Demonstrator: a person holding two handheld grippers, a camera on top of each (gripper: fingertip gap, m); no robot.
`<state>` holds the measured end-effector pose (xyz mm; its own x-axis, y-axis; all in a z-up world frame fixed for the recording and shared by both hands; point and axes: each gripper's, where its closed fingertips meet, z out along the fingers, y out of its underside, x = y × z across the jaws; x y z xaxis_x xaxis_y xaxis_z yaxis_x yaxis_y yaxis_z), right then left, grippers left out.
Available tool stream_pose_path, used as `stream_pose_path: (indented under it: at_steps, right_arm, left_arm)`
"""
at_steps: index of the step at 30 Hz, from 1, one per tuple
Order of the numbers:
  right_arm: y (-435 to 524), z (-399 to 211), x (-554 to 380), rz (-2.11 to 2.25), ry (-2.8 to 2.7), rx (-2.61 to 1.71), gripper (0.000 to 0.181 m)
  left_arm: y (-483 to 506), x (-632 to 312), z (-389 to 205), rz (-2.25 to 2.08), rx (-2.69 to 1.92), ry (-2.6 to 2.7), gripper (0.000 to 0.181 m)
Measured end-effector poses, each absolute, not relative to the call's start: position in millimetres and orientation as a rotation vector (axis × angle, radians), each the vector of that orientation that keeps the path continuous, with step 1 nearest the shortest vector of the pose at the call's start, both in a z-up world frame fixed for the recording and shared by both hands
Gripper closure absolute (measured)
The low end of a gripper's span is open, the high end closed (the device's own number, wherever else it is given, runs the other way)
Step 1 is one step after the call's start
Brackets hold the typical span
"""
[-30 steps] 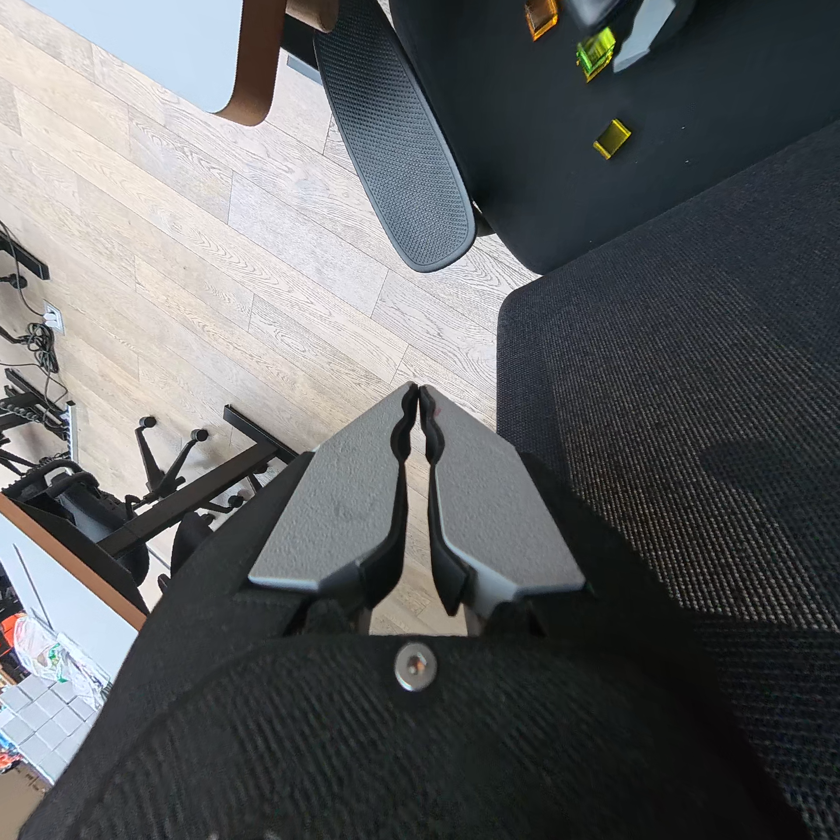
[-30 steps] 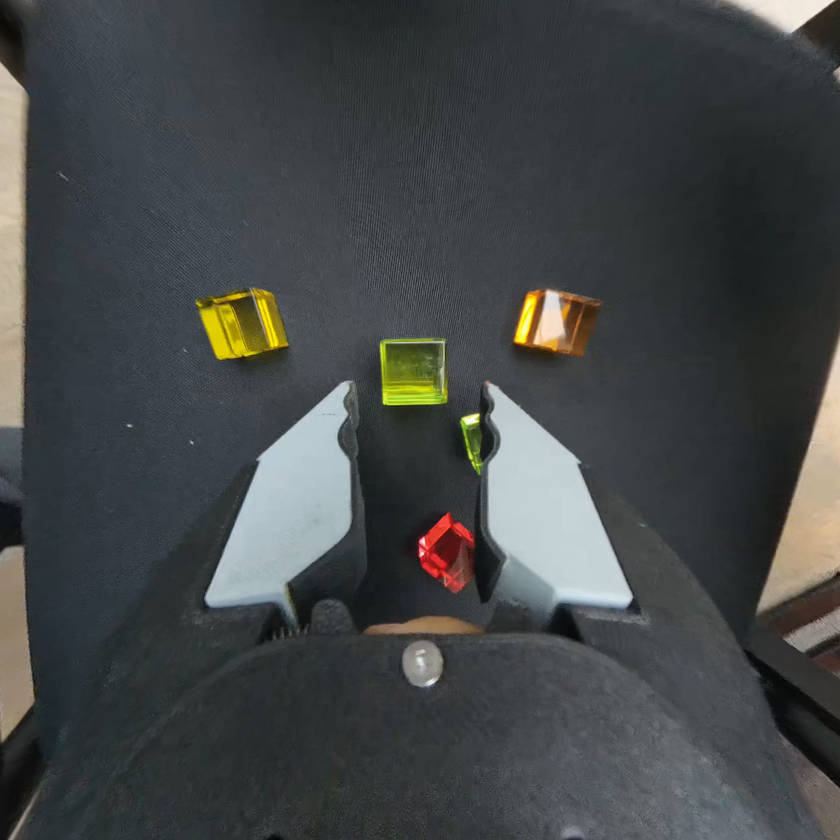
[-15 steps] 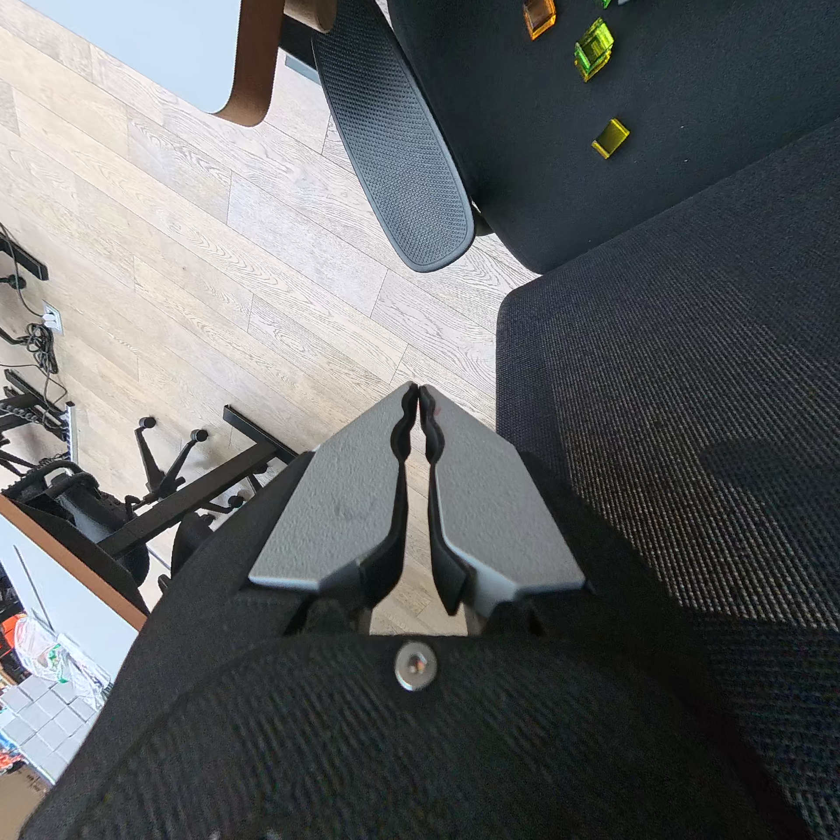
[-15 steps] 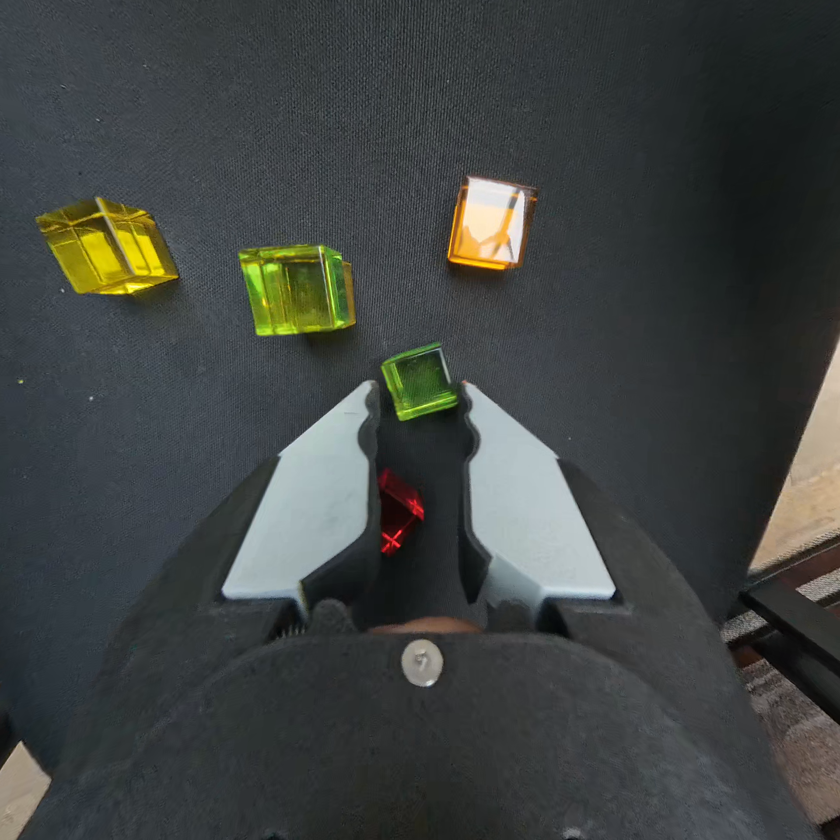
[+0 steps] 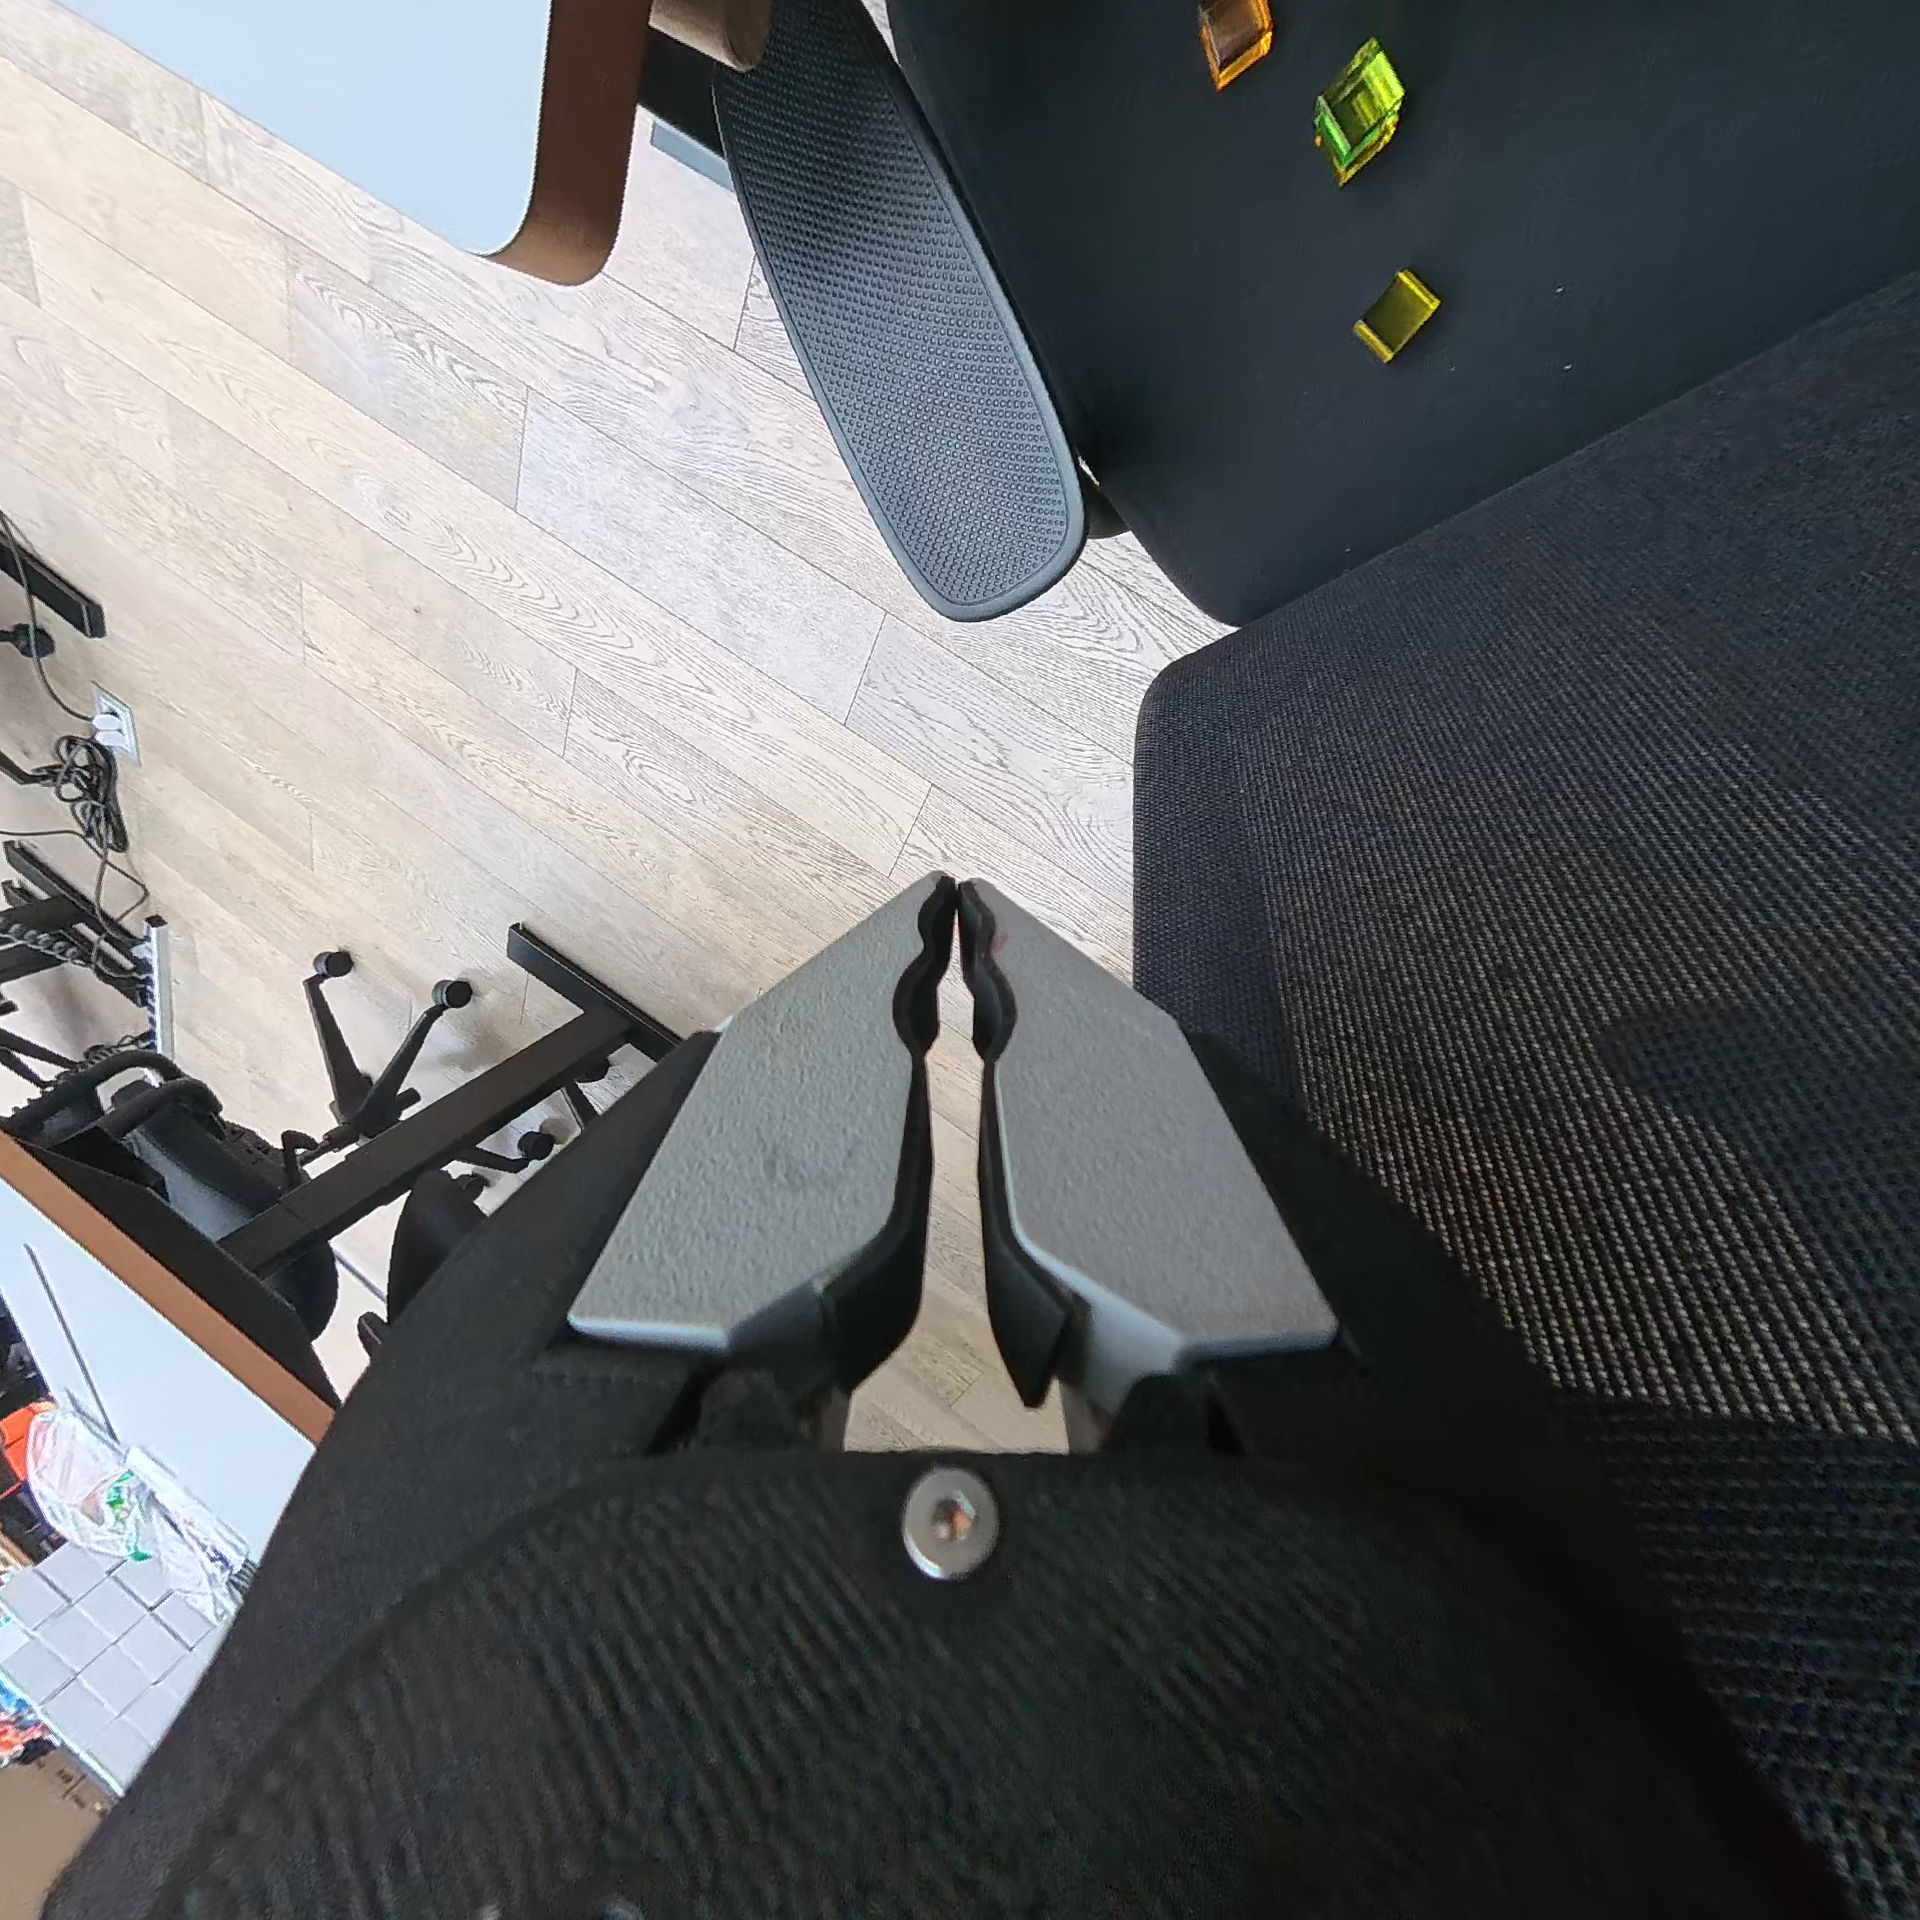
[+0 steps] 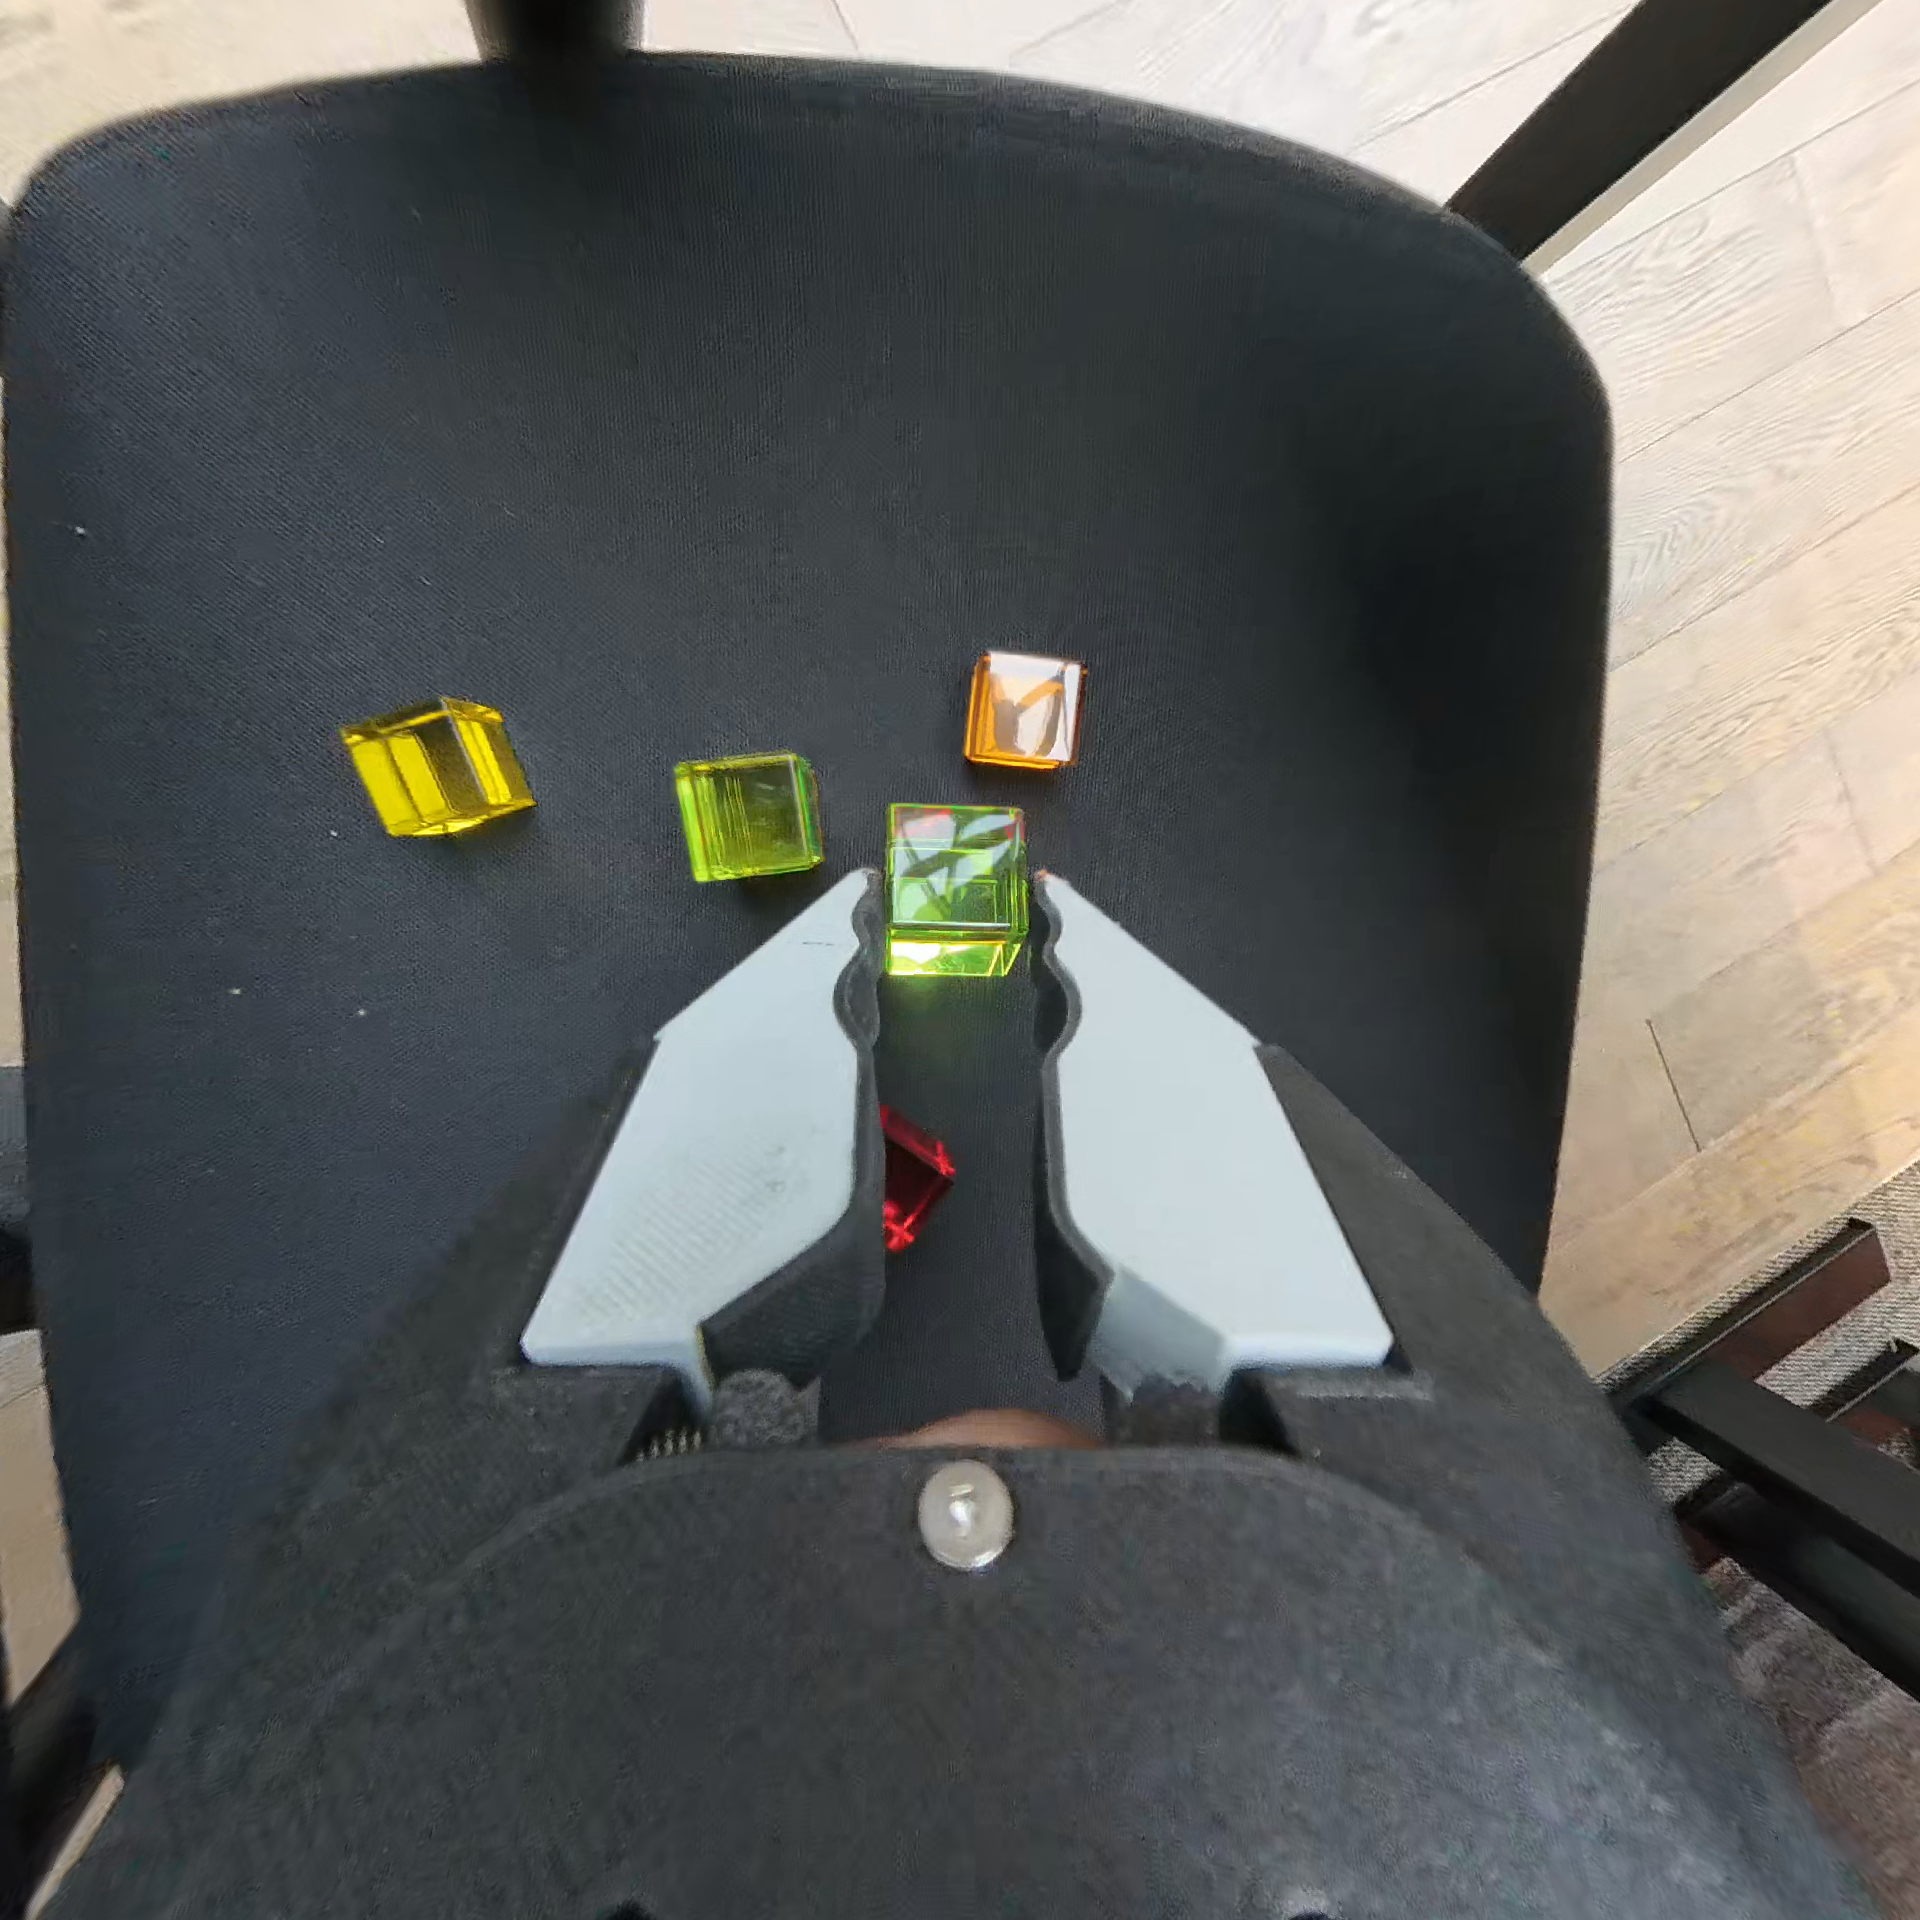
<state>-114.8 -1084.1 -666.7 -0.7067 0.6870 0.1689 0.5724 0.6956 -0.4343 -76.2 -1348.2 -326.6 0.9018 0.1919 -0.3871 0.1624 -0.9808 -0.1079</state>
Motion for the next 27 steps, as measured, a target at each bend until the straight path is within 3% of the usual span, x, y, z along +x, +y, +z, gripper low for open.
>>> stream_pose_path:
  at_steps: [14, 27]
  right_arm:
    - [-1132, -675, -98, 0.704, -2.654, -1.093, 0.156]
    - [-1105, -700, -79, 0.582, -2.588, -1.304, 0.134]
  left_arm:
    - [-1348, -76, -326, 0.629, -2.994, -0.281, 0.181]
    - [-1347, -76, -324, 0.629, -2.979, -0.291, 0.181]
